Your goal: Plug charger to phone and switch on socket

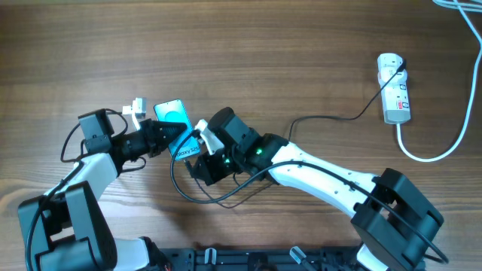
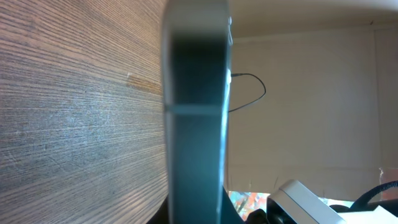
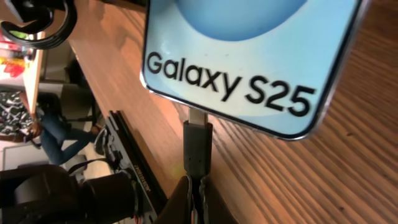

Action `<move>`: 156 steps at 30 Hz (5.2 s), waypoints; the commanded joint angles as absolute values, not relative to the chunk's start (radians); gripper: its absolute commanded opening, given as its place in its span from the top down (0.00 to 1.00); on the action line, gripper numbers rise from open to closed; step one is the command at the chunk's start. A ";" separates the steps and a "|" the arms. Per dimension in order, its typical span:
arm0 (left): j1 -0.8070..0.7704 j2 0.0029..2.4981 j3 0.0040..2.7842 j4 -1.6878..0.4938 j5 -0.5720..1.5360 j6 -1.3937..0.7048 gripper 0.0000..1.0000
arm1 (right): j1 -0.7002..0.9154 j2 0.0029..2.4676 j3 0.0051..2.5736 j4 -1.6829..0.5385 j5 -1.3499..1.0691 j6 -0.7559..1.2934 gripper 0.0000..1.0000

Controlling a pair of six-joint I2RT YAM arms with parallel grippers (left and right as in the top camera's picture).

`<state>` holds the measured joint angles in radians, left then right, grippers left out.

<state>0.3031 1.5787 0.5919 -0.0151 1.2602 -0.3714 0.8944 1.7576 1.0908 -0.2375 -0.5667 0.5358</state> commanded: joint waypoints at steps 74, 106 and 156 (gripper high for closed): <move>0.305 1.567 0.592 0.027 1.353 -0.479 0.96 | 1.018 1.705 1.164 -0.334 -0.166 0.694 0.96; 0.305 1.567 0.592 0.027 1.361 -0.479 0.96 | 1.000 1.705 1.164 -0.353 -0.286 0.709 0.96; 0.305 1.567 0.592 0.031 1.385 -0.475 0.96 | 1.000 1.705 1.164 -0.307 -0.149 0.698 0.96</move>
<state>0.3061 1.5787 0.5919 0.0341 1.3331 -0.4843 1.0100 1.6852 1.1458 -0.3470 -0.2264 0.6956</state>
